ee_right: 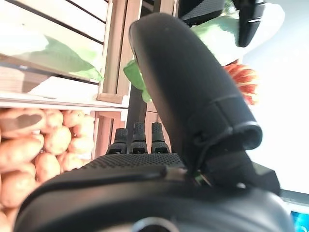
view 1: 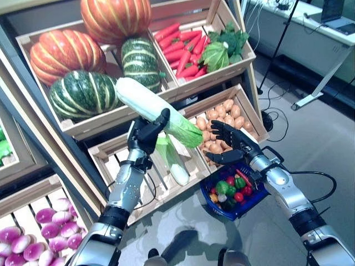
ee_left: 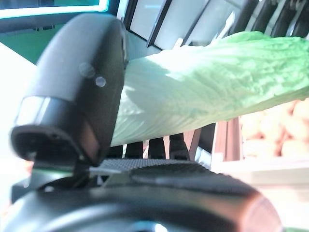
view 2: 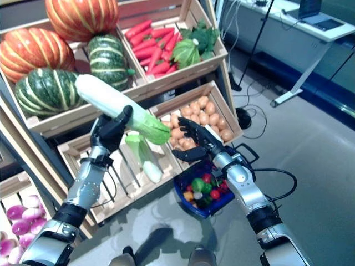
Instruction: Put vegetables into the basket
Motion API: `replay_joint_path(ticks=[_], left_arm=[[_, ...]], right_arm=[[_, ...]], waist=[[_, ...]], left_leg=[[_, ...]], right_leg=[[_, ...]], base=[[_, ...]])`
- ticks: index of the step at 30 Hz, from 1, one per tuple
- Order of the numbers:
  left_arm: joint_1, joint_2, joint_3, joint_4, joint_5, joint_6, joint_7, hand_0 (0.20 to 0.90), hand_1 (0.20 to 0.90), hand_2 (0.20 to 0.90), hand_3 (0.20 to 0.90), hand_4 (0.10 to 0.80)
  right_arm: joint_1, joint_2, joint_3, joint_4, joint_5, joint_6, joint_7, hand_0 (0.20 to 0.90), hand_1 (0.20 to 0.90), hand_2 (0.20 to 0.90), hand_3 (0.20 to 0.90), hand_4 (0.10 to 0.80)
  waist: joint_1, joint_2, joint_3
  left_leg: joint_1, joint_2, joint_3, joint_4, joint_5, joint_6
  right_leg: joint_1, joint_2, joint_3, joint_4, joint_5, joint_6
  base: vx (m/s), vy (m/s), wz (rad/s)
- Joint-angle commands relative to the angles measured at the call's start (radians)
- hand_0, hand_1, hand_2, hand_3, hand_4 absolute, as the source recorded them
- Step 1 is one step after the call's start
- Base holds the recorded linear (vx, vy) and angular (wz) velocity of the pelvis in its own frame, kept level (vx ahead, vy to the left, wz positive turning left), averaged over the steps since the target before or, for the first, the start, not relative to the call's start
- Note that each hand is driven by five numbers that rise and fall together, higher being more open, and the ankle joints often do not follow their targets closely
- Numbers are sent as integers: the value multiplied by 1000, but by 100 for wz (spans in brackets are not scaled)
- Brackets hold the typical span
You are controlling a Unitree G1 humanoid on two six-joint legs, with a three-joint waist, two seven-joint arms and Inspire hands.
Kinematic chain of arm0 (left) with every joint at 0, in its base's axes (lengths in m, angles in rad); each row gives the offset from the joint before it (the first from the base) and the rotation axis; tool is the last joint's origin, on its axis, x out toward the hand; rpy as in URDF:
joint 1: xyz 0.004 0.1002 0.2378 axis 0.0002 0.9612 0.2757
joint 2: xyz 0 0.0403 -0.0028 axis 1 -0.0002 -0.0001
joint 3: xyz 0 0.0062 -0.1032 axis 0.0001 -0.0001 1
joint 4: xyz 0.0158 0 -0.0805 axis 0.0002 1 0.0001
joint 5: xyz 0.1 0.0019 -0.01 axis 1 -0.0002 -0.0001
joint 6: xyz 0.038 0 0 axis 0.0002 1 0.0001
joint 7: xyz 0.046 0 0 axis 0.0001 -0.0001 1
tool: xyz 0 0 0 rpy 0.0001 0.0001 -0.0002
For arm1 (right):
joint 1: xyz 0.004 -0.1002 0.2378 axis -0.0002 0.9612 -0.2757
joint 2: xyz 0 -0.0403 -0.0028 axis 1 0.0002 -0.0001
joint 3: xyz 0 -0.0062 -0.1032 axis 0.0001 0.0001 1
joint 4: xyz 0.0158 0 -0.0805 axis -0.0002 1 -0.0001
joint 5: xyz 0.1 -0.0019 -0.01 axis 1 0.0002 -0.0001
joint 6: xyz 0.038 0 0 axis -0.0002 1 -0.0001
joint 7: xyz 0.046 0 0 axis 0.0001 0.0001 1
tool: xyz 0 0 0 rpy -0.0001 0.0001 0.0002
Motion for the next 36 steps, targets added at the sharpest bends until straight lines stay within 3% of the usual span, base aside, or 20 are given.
replay_joint_path(ticks=[1, 9, 17, 26, 36], left_arm=[[-73, 15, -18, -80, -7, -34, -43, 300, 300, 300, 300, 400], [-87, 14, -56, -26, 79, -24, -34, 300, 300, 300, 300, 400], [-96, 28, -92, 6, 243, -47, -53, 300, 300, 300, 300, 400], [-100, 22, -115, 31, 227, -37, -78, 300, 300, 300, 300, 400], [-90, -56, -158, 67, 193, -40, -115, 300, 300, 300, 300, 400]], right_arm=[[-146, 52, 17, 3, 64, 40, -18, 900, 900, 900, 900, 800], [-222, 59, 58, -3, 41, 161, -53, 900, 900, 900, 900, 800], [-292, 70, 109, -23, 75, 310, 27, 900, 900, 900, 900, 800], [-342, 84, 147, -9, 200, 395, 86, 900, 900, 900, 900, 800], [-431, 146, 165, 127, 323, 500, 117, 900, 900, 900, 900, 800]], waist=[[9, -33, -124], [13, -36, -144], [20, -39, -155], [25, -46, -163], [43, -53, -173]], left_leg=[[20, -66, 9, -29, 8, 53], [81, -85, 12, -128, 38, 53], [114, -96, 10, -175, 43, 59], [135, -102, 7, -185, 39, 62], [150, -105, -8, -188, 30, 60]], right_leg=[[99, 1, -35, -196, 140, -34], [150, 15, -35, -278, 183, -23], [173, 23, -30, -306, 193, -23], [193, 31, -20, -317, 190, -27], [212, 33, -18, -320, 185, -32]], base=[[93, -53, -4], [53, -23, 2], [4, -2, 0], [8, 0, 0], [1, 0, 1]])
